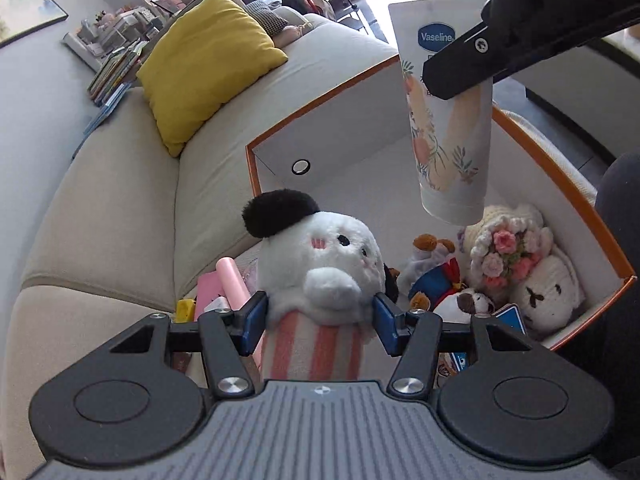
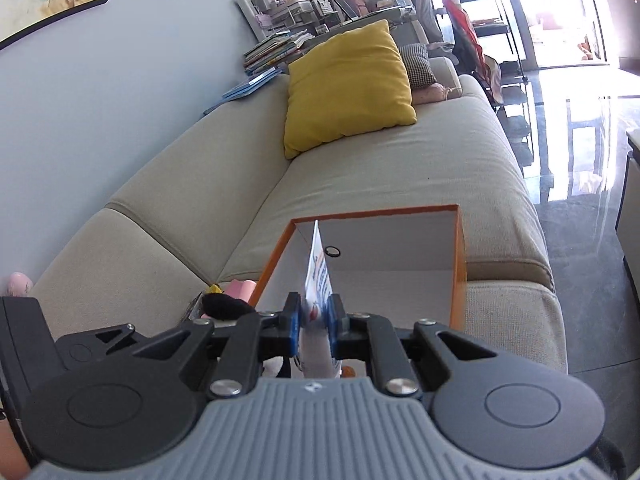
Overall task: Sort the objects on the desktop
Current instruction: 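Carry the plush dog and Vaseline tube over the orange box with both grippers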
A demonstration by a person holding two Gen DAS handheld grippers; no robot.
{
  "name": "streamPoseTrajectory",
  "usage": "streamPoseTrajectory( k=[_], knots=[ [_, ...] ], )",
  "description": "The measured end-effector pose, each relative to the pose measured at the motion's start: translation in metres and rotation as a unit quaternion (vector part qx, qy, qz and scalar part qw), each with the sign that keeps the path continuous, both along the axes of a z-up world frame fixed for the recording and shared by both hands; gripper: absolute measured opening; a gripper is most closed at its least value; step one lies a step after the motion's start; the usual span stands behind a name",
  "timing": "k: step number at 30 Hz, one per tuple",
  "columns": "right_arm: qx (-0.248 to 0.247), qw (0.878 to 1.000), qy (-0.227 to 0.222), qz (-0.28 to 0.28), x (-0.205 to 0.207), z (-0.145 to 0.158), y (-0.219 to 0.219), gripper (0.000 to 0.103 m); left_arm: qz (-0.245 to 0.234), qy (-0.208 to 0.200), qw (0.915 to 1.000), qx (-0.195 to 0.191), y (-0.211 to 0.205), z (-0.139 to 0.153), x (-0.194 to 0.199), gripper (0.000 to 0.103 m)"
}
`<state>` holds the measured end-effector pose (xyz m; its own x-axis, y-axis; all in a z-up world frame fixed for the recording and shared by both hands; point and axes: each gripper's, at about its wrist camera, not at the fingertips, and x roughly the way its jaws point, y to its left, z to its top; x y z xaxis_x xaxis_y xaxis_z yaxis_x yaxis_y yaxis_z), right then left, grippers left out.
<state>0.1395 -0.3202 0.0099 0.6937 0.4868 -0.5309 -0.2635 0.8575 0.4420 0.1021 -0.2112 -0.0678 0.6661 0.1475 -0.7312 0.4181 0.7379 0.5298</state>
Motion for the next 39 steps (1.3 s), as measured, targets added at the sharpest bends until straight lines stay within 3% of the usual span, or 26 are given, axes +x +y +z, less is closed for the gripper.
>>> streamPoseTrajectory(
  k=[8,14,24,30,31,32,33,35,39],
  knots=[
    [0.018,1.000,0.011,-0.003,-0.005,-0.017,-0.021,0.015,-0.025,0.018,0.9947,0.098,-0.020,-0.038,-0.002,0.065],
    [0.020,0.999,0.024,-0.001,-0.001,-0.027,-0.021,0.015,0.000,0.053,0.9955,0.079,-0.015,-0.052,0.007,0.067],
    [0.002,0.999,0.045,0.012,0.002,-0.038,-0.007,0.015,0.039,0.131,0.9894,-0.048,0.024,-0.037,0.019,0.075],
    [-0.009,0.999,0.049,0.020,0.005,-0.035,0.003,0.015,0.029,0.162,0.9769,-0.136,0.043,-0.012,0.009,0.074],
    [-0.009,0.998,0.049,0.023,0.006,-0.035,0.005,0.015,0.029,0.164,0.9748,-0.148,0.047,-0.006,0.008,0.072],
    [-0.008,0.998,0.050,0.026,0.006,-0.034,0.007,0.015,0.028,0.164,0.9739,-0.154,0.049,-0.002,0.007,0.060],
    [-0.008,0.998,0.049,0.030,0.006,-0.033,0.009,0.015,0.027,0.164,0.9739,-0.154,0.052,0.001,0.007,0.055],
    [-0.011,0.998,0.049,0.035,0.007,-0.032,0.014,0.015,0.023,0.165,0.9749,-0.147,0.054,0.002,0.011,0.035],
    [-0.024,0.997,0.056,0.036,0.008,-0.032,0.020,0.015,0.026,0.184,0.9734,-0.134,0.060,-0.010,0.019,0.023]
  ],
)
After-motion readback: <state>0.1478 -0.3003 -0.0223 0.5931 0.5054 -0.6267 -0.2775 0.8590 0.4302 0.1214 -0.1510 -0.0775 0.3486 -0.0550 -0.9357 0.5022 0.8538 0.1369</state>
